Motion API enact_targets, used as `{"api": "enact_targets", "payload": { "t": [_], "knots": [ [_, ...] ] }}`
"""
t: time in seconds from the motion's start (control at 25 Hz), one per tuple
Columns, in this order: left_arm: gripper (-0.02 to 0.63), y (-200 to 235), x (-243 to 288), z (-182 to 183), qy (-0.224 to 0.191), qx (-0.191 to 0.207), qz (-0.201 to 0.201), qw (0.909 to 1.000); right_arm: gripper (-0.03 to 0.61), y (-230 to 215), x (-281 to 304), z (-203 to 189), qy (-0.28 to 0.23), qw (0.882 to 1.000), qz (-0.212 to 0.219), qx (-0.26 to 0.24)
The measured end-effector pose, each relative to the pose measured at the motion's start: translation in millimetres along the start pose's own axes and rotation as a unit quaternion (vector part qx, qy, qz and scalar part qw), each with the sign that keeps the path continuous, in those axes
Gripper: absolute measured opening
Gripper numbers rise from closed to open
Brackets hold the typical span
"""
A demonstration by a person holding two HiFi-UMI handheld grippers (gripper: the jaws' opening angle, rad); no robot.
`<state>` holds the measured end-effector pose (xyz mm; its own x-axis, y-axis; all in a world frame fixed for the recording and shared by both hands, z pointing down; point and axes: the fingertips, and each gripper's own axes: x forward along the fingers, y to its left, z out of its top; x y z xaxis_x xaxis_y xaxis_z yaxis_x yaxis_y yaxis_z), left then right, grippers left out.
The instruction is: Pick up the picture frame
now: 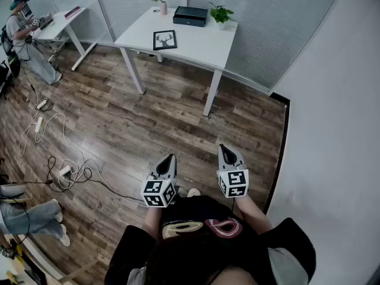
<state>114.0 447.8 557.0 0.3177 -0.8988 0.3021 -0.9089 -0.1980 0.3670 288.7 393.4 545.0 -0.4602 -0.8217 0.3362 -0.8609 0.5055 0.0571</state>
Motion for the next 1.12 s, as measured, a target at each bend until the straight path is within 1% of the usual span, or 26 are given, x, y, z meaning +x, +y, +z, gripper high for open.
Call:
{"api": "enact_targets", "payload": {
  "t": [0.12,0.2,0.4,0.56,0.68,0.8,0.96,1.12],
  "knots": [
    [0.018,-5.8,1.8,-6.8,0.009,0.021,-0.004,0.9997,0.009,-1.6,-3.7,-6.3,-0.003,1.000,0.002,0.004],
    [0.018,-11.5,-0.6,-10.6,0.011,0.025,-0.007,0.9996,0.009,-2.3,-9.9,-10.7,-0.001,1.000,0.000,0.007],
    [0.018,-14.4,-4.7,-7.8,-0.003,0.031,0.001,0.9995,0.011,-4.1,-14.6,-4.5,-0.016,1.000,-0.007,0.014],
    [0.018,-10.4,-8.0,1.1,-0.022,0.032,0.021,0.9990,0.011,-0.9,-16.4,2.2,-0.034,0.999,0.003,0.013],
    [0.018,-8.1,-7.4,7.1,-0.028,0.040,0.024,0.9985,0.011,-0.6,-10.7,0.0,-0.033,0.999,0.008,0.030],
    [0.018,3.2,-6.6,15.0,-0.029,0.044,0.020,0.9984,0.011,8.0,-2.3,5.3,-0.037,0.999,0.013,0.036],
    [0.018,23.7,16.0,24.1,-0.025,0.038,0.012,0.9989,0.011,8.9,24.1,12.4,-0.036,0.998,0.014,0.041],
    [0.018,40.7,39.4,51.6,-0.040,0.031,-0.008,0.9987,0.011,9.6,53.5,29.4,-0.031,0.999,0.016,0.025]
  ]
}}
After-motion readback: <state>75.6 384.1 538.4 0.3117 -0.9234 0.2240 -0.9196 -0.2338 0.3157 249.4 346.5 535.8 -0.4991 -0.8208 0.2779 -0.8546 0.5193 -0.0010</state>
